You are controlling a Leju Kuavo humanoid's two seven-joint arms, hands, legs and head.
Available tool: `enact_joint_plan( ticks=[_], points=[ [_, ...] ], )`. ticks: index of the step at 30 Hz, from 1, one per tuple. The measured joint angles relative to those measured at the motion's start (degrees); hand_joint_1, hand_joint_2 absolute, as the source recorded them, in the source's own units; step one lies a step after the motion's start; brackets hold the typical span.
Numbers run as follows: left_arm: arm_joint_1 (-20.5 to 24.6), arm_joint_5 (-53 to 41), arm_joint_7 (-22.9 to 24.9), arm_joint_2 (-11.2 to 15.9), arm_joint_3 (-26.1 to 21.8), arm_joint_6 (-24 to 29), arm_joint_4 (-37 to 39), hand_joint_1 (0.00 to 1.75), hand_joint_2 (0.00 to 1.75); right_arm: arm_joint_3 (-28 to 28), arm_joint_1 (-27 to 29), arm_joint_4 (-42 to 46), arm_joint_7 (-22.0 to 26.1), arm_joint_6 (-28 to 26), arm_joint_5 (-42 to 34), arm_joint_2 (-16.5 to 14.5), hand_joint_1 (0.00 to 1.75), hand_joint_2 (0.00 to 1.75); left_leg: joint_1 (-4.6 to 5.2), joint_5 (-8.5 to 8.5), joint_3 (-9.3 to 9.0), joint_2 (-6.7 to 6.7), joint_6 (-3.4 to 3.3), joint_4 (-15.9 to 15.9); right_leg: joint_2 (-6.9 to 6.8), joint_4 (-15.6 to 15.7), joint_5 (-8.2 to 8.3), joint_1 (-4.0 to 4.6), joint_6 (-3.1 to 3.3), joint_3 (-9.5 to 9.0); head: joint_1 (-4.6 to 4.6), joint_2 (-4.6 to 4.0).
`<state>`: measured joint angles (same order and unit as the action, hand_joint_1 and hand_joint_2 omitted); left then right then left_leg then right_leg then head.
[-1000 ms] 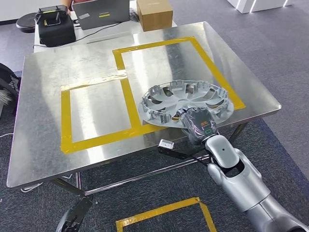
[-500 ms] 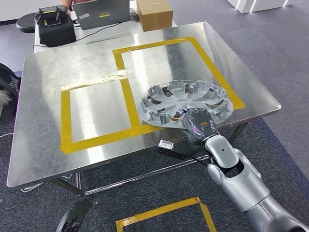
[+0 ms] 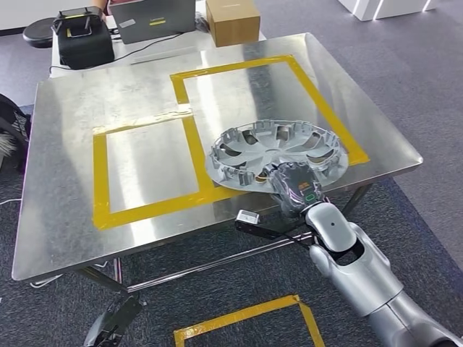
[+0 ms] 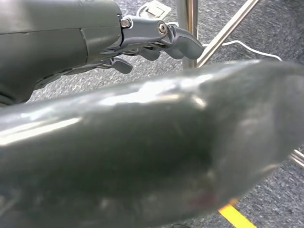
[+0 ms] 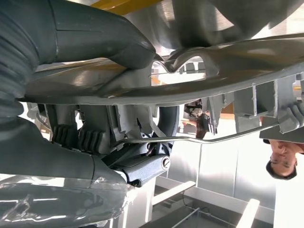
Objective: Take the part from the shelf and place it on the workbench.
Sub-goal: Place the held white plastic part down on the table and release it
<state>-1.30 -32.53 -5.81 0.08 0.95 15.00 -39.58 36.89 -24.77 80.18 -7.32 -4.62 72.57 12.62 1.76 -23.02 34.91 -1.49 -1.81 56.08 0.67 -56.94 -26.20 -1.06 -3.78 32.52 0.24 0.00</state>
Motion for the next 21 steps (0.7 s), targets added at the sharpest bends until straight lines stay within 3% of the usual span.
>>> enact_joint_plan(
  ticks=[2,3,5,6,7,8,9,10,12,13,16,18,21],
  points=[
    [0.13,-0.15,0.04,0.11,0.64,-0.02,0.01,0.00,0.00,-0.01,-0.06,0.01,0.08,-0.08,-0.01,-0.03,1.75,1.75,-0.39,0.18,-0.41,0.10,-0.35,-0.57,-0.06,-1.31,-1.01,0.22,-0.24,0.67,0.14,0.00],
    [0.20,-0.19,0.08,0.13,0.89,-0.04,0.02,0.00,0.00,-0.01,-0.09,0.01,0.13,-0.14,-0.02,-0.03,1.75,1.75,-0.60,0.24,-0.62,0.15,-0.50,-0.81,-0.11,-3.70,-2.29,0.33,-0.28,1.85,0.26,0.00],
    [0.28,-0.17,0.15,0.23,1.26,-0.13,0.14,0.00,0.00,0.03,0.00,-0.06,0.20,-0.24,-0.08,-0.03,1.75,1.75,-0.65,0.12,-0.70,0.19,-0.66,-0.80,-0.18,-11.48,-5.59,0.39,-0.28,5.83,0.49,0.00],
    [0.28,-0.12,0.22,0.29,1.40,-0.16,0.24,0.00,0.00,0.06,0.11,-0.12,0.22,-0.26,-0.11,-0.03,1.75,1.75,-0.64,0.04,-0.73,0.20,-0.68,-0.77,-0.19,-15.08,-6.64,0.39,-0.31,7.87,0.50,0.00],
    [0.27,-0.05,0.32,0.33,1.50,-0.17,0.34,0.00,0.00,0.09,0.21,-0.19,0.24,-0.26,-0.15,-0.03,1.75,1.75,-0.63,-0.07,-0.80,0.20,-0.67,-0.73,-0.20,-16.91,-6.62,0.39,-0.35,9.12,0.51,0.00],
    [0.26,0.01,0.41,0.36,1.59,-0.16,0.43,0.00,0.00,0.10,0.25,-0.25,0.26,-0.26,-0.17,-0.03,1.75,1.75,-0.65,-0.21,-0.94,0.18,-0.58,-0.67,-0.21,-16.48,-5.44,0.39,-0.37,9.25,0.52,0.00],
    [0.26,0.06,0.49,0.37,1.70,-0.13,0.48,0.00,0.00,0.10,0.25,-0.28,0.27,-0.26,-0.17,-0.03,1.75,1.75,-0.70,-0.41,-1.16,0.14,-0.42,-0.57,-0.23,-13.70,-3.24,0.36,-0.37,8.20,0.53,0.00],
    [0.25,0.05,0.53,0.39,1.80,-0.04,0.49,0.00,0.00,0.09,0.22,-0.29,0.28,-0.26,-0.17,-0.03,1.75,1.75,-0.76,-0.69,-1.39,0.10,-0.17,-0.42,-0.28,-9.60,-0.88,0.33,-0.38,6.46,0.55,0.00],
    [0.29,-0.08,0.52,0.56,1.94,0.37,0.50,0.00,0.00,0.09,0.11,-0.33,0.32,-0.31,-0.19,-0.06,1.75,1.75,-0.68,-1.15,-1.42,0.02,0.41,0.15,-0.26,-2.97,1.64,0.39,-0.17,3.15,0.52,0.00],
    [0.31,-0.23,0.52,0.67,1.98,0.66,0.50,0.00,0.00,0.10,0.11,-0.34,0.34,-0.36,-0.20,-0.12,1.75,1.75,-0.61,-1.24,-1.26,0.02,0.64,0.39,-0.21,-1.63,1.75,0.45,0.04,2.47,0.44,0.00],
    [0.33,-0.97,0.70,0.84,2.31,1.16,0.50,0.00,0.00,0.05,0.23,-0.42,0.37,-0.46,-0.21,-0.29,1.75,1.75,-0.64,-1.42,-0.86,0.08,1.31,0.79,-0.06,-1.48,1.45,0.46,1.13,2.42,0.19,0.00],
    [0.47,-1.32,0.87,0.95,2.67,1.21,0.50,0.00,0.00,0.01,0.11,-0.47,0.38,-0.48,-0.20,-0.38,1.75,1.75,-0.81,-3.11,0.46,0.36,2.18,3.48,-0.10,-1.35,1.48,0.23,1.88,2.29,-0.01,0.00],
    [0.66,-1.51,1.05,1.11,2.93,1.22,0.53,0.00,0.00,0.03,0.00,-0.57,0.39,-0.50,-0.20,-0.47,0.44,0.44,-1.46,-7.28,5.87,0.71,3.25,13.67,-0.19,-1.32,1.41,0.17,2.35,2.24,-0.19,0.00]
  ],
)
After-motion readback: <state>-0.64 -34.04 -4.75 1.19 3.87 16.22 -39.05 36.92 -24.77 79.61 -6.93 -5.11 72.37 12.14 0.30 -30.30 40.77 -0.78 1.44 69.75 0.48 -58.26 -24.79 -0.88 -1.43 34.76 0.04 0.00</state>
